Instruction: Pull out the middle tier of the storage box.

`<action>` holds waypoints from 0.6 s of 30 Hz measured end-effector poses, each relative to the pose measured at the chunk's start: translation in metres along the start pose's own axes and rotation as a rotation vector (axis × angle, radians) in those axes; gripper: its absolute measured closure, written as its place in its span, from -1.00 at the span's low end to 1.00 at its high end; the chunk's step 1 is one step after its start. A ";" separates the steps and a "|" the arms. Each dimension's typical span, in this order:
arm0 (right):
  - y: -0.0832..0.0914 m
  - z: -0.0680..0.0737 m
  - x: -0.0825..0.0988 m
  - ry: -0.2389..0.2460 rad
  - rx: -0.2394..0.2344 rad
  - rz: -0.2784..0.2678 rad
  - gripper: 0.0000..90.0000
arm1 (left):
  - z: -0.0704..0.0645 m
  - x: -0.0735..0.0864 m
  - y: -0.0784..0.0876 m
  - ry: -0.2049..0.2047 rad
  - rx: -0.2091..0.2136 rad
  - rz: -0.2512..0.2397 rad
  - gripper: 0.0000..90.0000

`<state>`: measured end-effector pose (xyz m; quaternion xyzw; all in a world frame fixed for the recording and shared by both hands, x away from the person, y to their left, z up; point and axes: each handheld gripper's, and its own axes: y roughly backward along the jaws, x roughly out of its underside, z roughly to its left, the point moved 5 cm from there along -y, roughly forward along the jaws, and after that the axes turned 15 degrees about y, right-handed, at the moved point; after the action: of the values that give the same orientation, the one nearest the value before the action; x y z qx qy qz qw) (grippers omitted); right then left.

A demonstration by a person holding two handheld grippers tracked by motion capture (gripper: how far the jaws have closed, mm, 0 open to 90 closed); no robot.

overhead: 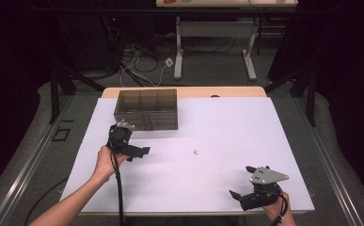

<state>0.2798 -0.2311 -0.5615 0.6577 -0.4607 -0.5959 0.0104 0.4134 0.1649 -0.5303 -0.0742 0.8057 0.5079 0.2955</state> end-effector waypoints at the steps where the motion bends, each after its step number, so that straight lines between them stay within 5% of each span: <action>1: 0.000 0.000 0.000 -0.003 0.000 -0.002 -1.00 | 0.000 -0.001 -0.001 0.005 -0.003 -0.006 -1.00; 11: 0.000 0.000 0.000 -0.007 -0.003 -0.001 -1.00 | 0.002 -0.011 -0.005 0.017 -0.014 0.020 -1.00; 18: -0.002 0.000 0.000 -0.008 0.003 -0.004 -1.00 | 0.003 -0.020 -0.009 0.085 -0.014 0.038 -1.00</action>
<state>0.2810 -0.2304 -0.5629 0.6561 -0.4605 -0.5979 0.0063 0.4344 0.1592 -0.5270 -0.0826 0.8154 0.5153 0.2506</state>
